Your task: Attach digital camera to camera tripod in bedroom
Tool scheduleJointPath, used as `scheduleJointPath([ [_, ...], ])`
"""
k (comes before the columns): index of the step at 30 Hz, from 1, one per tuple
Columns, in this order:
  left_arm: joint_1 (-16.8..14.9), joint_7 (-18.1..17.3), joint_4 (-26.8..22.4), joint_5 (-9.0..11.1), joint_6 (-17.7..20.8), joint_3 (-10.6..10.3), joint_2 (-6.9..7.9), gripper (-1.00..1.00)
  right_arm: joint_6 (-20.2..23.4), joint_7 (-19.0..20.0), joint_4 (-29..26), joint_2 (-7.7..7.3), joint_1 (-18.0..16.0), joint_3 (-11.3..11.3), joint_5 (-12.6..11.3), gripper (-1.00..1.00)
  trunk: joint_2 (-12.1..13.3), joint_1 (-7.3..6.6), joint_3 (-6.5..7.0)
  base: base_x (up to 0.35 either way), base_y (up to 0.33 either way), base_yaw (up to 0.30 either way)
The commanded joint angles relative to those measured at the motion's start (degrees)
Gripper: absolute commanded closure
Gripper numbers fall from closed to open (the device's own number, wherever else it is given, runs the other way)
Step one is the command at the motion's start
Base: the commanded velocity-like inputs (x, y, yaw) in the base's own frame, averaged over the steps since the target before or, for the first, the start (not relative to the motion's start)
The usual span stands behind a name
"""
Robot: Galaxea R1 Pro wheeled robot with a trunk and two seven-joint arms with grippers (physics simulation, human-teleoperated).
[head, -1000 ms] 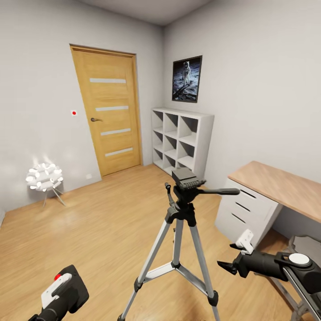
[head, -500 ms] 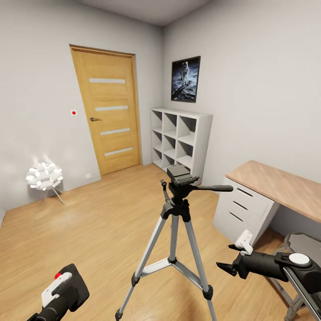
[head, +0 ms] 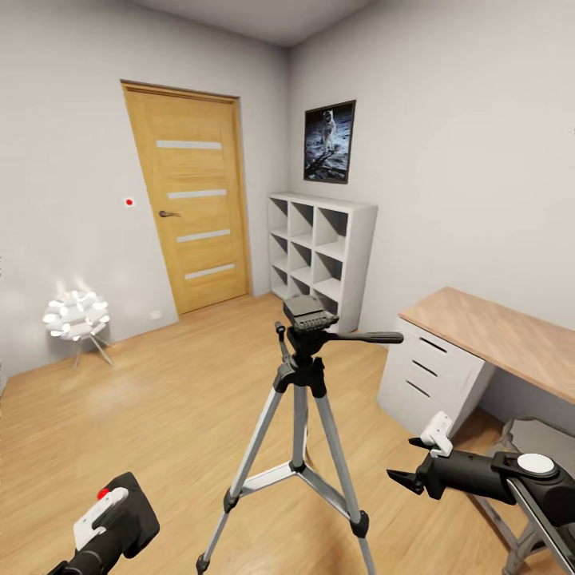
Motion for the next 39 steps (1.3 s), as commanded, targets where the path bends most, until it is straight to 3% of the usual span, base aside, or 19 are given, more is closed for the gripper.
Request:
scheduleJointPath([
  [1, 0.0, 0.3, -0.1, 0.4, 0.2, 0.0, 0.01, 1.0, 0.4, 0.1, 0.0, -0.03, -0.1, 0.1, 0.0, -1.0, -0.1, 0.02, -0.08, 0.0, -0.059, 0.052],
  [17, 0.0, 0.3, -0.1, 0.4, 0.2, 0.0, 0.01, 1.0, 0.4, 0.1, -0.2, -0.05, -0.1, 0.1, -0.1, -1.0, -0.1, 0.02, -0.08, 0.0, -0.013, 0.13],
  [39, 0.0, 0.3, -0.1, 0.4, 0.2, 0.0, 0.01, 1.0, 0.4, 0.1, -0.2, -0.06, 0.0, 0.1, -0.1, -1.0, -0.1, 0.02, -0.08, 0.045, -0.036, 0.012],
])
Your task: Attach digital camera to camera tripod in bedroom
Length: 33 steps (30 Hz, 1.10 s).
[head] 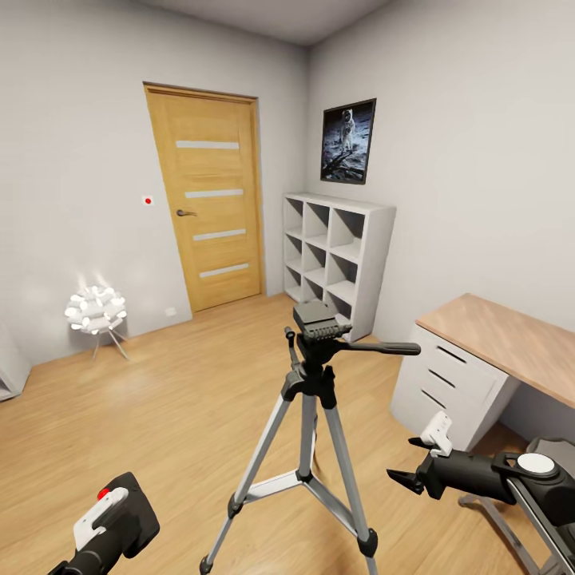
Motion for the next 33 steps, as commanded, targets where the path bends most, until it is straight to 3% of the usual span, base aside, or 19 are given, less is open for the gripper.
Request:
scheduleJointPath([
  [1, 0.0, 0.3, -0.1, 0.4, 0.2, 0.1, 0.01, 1.0, 0.4, 0.1, 0.0, -0.03, 0.0, 0.1, 0.0, -1.0, -0.1, 0.02, -0.08, 0.004, -0.003, 0.0],
  [25, 0.0, 0.3, -0.2, 0.4, 0.2, 0.1, 0.01, 1.0, 0.1, 0.5, 0.3, -0.01, 0.9, 0.1, 0.1, -1.0, -0.1, 0.02, -0.08, 0.0, 0.0, 0.0],
  [33, -0.4, 0.4, -0.4, 0.1, 0.3, 0.0, 0.49, 1.0, 0.5, 5.1, 0.3, 0.58, 1.1, 0.4, 0.0, -1.0, -0.1, 0.02, -0.08, 0.0, 0.0, 0.0],
])
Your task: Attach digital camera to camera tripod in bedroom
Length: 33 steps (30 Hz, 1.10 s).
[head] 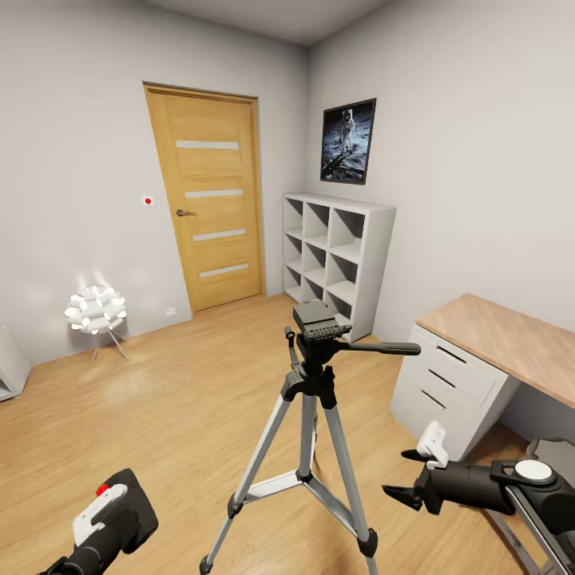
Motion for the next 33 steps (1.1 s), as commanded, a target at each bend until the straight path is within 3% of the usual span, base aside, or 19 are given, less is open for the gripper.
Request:
scheduleJointPath([
  [1, 0.0, 0.2, -0.1, 0.1, 0.3, 0.0, 0.28, 1.0, 0.5, 0.7, 0.0, 0.01, -0.1, 0.1, -0.1, -1.0, -0.1, 0.02, -0.08, 0.0, 0.0, 0.0],
  [7, -0.1, 0.0, -0.1, -1.6, 0.6, -0.1, 1.28, 1.0, 0.9, 2.3, 0.1, 0.58, -0.1, 0.4, 0.2, -1.0, -0.1, 0.02, -0.08, 0.0, 0.0, 0.0],
  [11, -0.2, -0.1, 0.2, -1.9, 0.7, -0.1, 1.44, 1.0, 1.0, 2.3, 0.1, 2.03, -0.1, 0.3, 0.2, -1.0, -0.1, 0.02, -0.08, 0.0, 0.0, 0.0],
  [15, -0.2, -0.2, 0.3, -2.0, 0.7, -0.1, 1.41, 1.0, 0.8, 0.1, 0.1, 5.29, -0.1, 0.1, 0.3, -1.0, -0.1, 0.02, -0.08, 0.0, 0.0, 0.0],
  [21, -0.2, -0.2, 0.4, -2.1, 0.7, -0.1, 1.38, 1.0, 0.3, -8.6, 0.1, 9.66, 0.2, 0.4, 0.3, -1.0, -0.1, 0.02, -0.08, 0.0, 0.0, 0.0],
  [33, -0.2, -0.2, 0.4, -2.1, 0.7, -0.1, 1.37, 1.0, 0.2, -12.3, 0.2, 11.25, 0.7, 0.6, 0.3, -1.0, -0.1, 0.02, -0.08, 0.0, 0.0, 0.0],
])
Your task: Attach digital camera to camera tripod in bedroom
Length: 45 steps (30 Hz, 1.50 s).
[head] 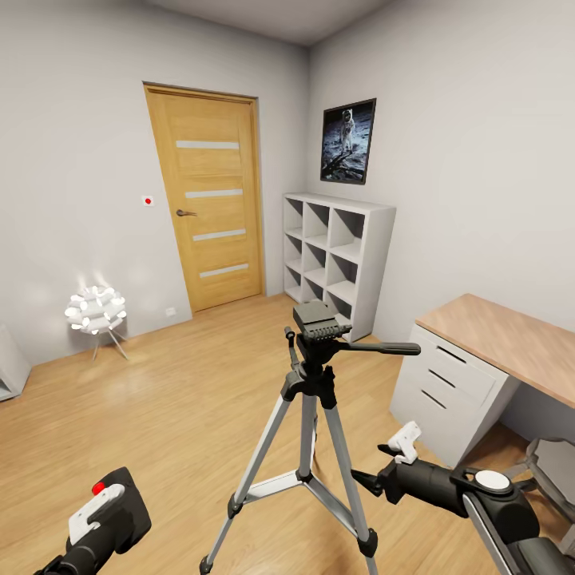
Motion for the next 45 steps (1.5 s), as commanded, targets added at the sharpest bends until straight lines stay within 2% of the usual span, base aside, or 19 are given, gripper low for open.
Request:
scheduleJointPath([
  [1, 0.0, 0.3, -0.1, 0.4, 0.2, 0.0, 0.01, 1.0, 0.4, 0.1, -0.1, -0.03, -0.1, 0.0, 0.0, -1.0, -0.1, 0.02, -0.08, 0.0, 0.0, 0.0],
  [4, 0.0, 0.3, -0.1, 0.4, 0.2, 0.0, 0.01, 1.0, 0.2, 0.0, -0.1, 0.02, 0.0, 0.5, 0.1, -1.0, -0.1, 0.02, -0.08, 0.0, 0.0, 0.0],
  [6, 0.0, 0.3, -0.1, 0.4, 0.2, 0.1, 0.01, 1.0, -0.5, 0.0, -0.1, -0.05, 0.0, 2.0, 0.6, -1.0, -0.1, 0.02, -0.08, 0.0, 0.0, 0.0],
  [7, 0.0, 0.3, -0.1, 0.4, 0.2, 0.1, 0.01, 1.0, -1.4, 0.0, -0.1, -0.24, 0.0, 3.8, 1.9, -1.0, -0.1, 0.02, -0.08, 0.0, 0.0, 0.0],
  [8, 0.0, 0.3, -0.1, 0.4, 0.2, 0.1, 0.01, 1.0, -1.7, 0.0, -0.1, -0.27, 0.0, 4.2, 2.4, -1.0, -0.1, 0.02, -0.08, 0.0, 0.0, 0.0],
  [11, 0.0, 0.2, -0.1, 0.4, 0.2, 0.1, 0.01, 1.0, -2.3, 0.0, -0.1, -0.31, 0.1, 4.8, 3.5, -1.0, -0.1, 0.02, -0.08, 0.0, 0.0, 0.0],
  [13, 0.0, 0.2, -0.1, 0.4, 0.2, 0.1, 0.05, 1.0, -2.8, 0.1, -0.1, -0.36, 0.1, 5.4, 5.2, -1.0, -0.1, 0.02, -0.08, 0.0, 0.0, 0.0],
  [19, 0.0, 0.2, -0.1, 0.4, 0.2, 0.1, 0.08, 1.0, -3.8, 0.3, -0.1, -0.34, 0.1, 6.2, 6.8, -1.0, -0.1, 0.02, -0.08, 0.0, 0.0, 0.0],
  [26, 0.0, 0.2, -0.2, 0.4, 0.2, 0.1, 0.08, 1.0, -4.2, 0.2, -0.1, -0.09, 0.0, 7.1, 7.5, -1.0, -0.1, 0.02, -0.08, 0.0, 0.0, 0.0],
  [45, 0.0, 0.2, -0.4, 0.4, 0.2, 0.1, -0.07, 1.0, -4.3, -0.3, 0.0, 0.06, -0.1, 7.4, 7.9, -1.0, -0.1, 0.02, -0.08, 0.0, 0.0, 0.0],
])
